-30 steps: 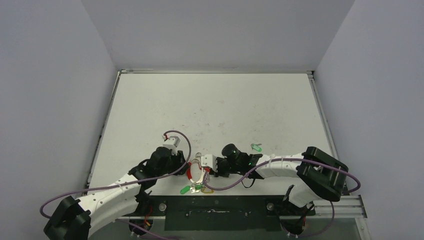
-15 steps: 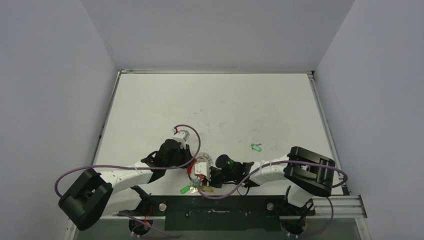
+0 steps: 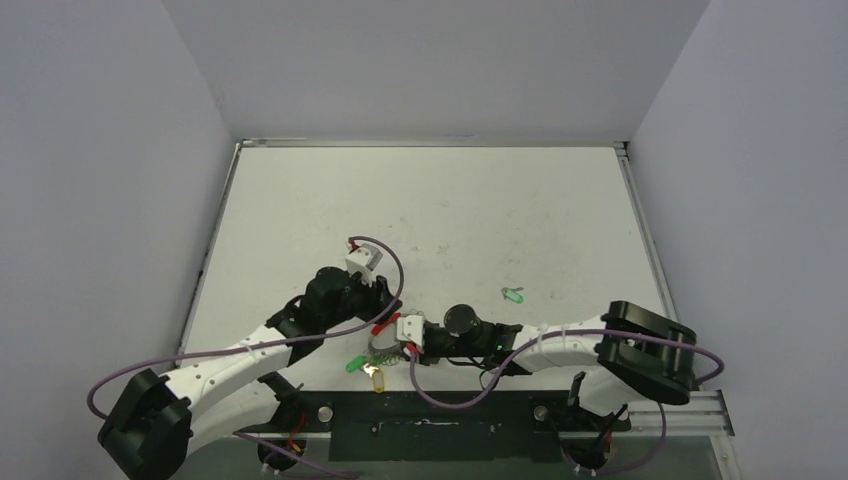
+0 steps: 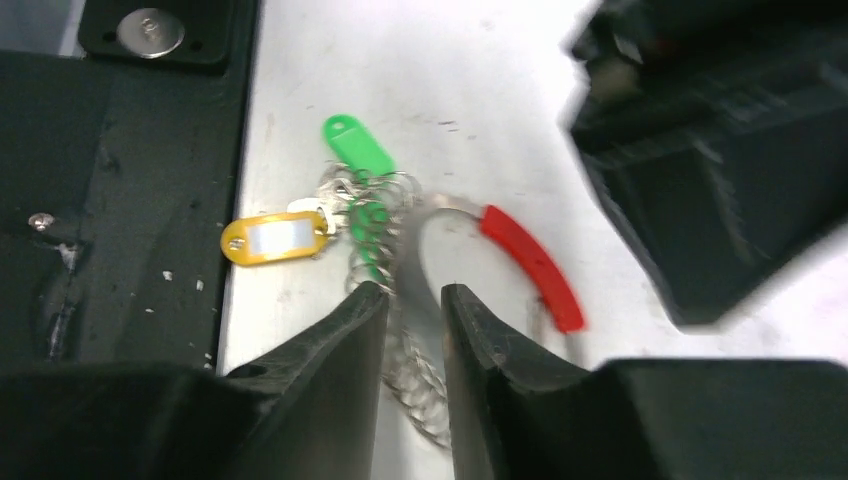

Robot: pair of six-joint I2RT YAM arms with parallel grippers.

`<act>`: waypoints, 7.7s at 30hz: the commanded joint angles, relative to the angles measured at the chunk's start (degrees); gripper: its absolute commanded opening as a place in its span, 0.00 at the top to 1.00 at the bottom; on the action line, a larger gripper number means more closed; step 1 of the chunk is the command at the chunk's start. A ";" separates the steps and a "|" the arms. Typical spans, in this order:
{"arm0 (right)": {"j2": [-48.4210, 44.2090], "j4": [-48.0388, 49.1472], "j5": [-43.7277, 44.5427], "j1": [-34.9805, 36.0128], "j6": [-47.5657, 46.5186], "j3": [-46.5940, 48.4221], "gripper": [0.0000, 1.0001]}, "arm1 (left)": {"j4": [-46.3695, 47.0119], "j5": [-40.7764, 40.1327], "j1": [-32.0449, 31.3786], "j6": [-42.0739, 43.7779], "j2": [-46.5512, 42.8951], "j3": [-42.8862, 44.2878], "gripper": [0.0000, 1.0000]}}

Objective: Put the keys on the keyring

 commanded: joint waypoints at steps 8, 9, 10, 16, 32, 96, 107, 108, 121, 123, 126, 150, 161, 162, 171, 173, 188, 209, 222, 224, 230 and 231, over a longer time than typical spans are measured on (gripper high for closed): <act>-23.77 -11.69 0.67 -10.62 -10.59 -8.60 0.52 | -7.50 -3.92 -0.04 0.86 -20.56 -4.63 0.52; -24.34 -12.12 1.35 -10.85 -10.65 -9.00 0.52 | -7.66 -3.98 -0.02 0.44 -21.79 -5.26 0.52; -24.56 -12.76 1.83 -10.86 -10.85 -9.40 0.52 | -7.76 -4.01 0.00 0.15 -22.85 -5.83 0.52; -21.27 -14.70 2.15 -10.01 -14.36 -10.44 0.55 | -8.03 -4.02 -0.03 -0.92 -26.68 -7.86 0.51; -7.17 -9.50 13.36 -2.36 -17.53 -7.68 0.66 | -7.61 -4.07 -0.05 -1.29 -24.47 -7.36 0.51; -11.69 -6.74 8.54 -9.28 -8.67 -5.76 0.74 | -10.86 -3.67 -0.07 -4.56 -23.41 -7.90 0.50; -26.31 -7.32 16.36 -11.96 -6.23 -6.65 0.15 | -10.95 -3.67 -0.06 -5.30 -24.42 -8.76 0.50; -27.26 -7.50 17.71 -12.13 -5.31 -6.49 0.07 | -10.95 -3.79 -0.04 -5.56 -24.45 -8.77 0.50; -25.89 -9.35 9.17 -13.21 -4.46 -7.69 0.00 | -15.99 -5.04 -0.05 -8.93 -23.81 -7.45 0.50; -24.17 -7.52 4.96 -13.13 -7.07 -9.09 0.01 | -16.45 -5.08 -0.05 -8.98 -23.86 -7.45 0.50; -20.31 -6.93 2.03 -13.12 -7.84 -9.04 0.06 | -16.59 -5.37 -0.05 -9.03 -24.14 -7.50 0.50; 3.64 -5.55 0.80 -10.39 -22.81 -1.12 0.72 | -15.25 -5.85 -0.02 -8.76 -25.89 -8.24 0.50; 0.13 -13.81 -3.35 -10.36 -24.80 0.24 1.00 | -11.76 -2.46 -0.05 -3.30 -25.64 -8.42 0.50; -0.44 -14.60 -4.04 -10.39 -24.78 0.31 1.00 | -11.08 -1.99 -0.09 -2.33 -25.65 -8.48 0.50; -7.41 -20.56 -7.13 -10.39 -20.87 1.35 1.00 | 1.61 9.21 -0.34 9.42 -27.90 -11.93 0.51; -9.20 -21.26 -8.09 -10.39 -20.60 1.33 1.00 | 4.16 12.14 -0.67 12.24 -29.44 -13.18 0.52; -16.11 -31.48 -14.16 -10.59 -22.47 4.08 1.00 | 11.75 17.83 -10.07 33.76 -32.59 -17.58 0.61; -18.79 -37.42 -16.60 -10.63 -25.38 5.97 1.00 | 20.99 19.48 -13.92 45.51 -14.26 -13.51 0.71; -18.77 -37.35 -16.34 -10.63 -25.29 5.88 1.00 | 28.75 20.49 -15.94 45.99 -2.16 -11.21 0.78; -18.77 -37.27 -16.34 -10.66 -25.22 5.88 1.00 | 28.84 20.37 -16.17 46.20 -1.45 -10.90 0.81; -18.89 -37.47 -16.20 -10.66 -25.11 5.88 1.00 | 28.42 20.30 -16.49 46.32 -0.49 -10.79 0.93; -18.96 -37.43 -16.10 -10.65 -25.11 5.86 1.00 | 28.08 20.30 -16.53 46.34 -0.56 -10.68 0.94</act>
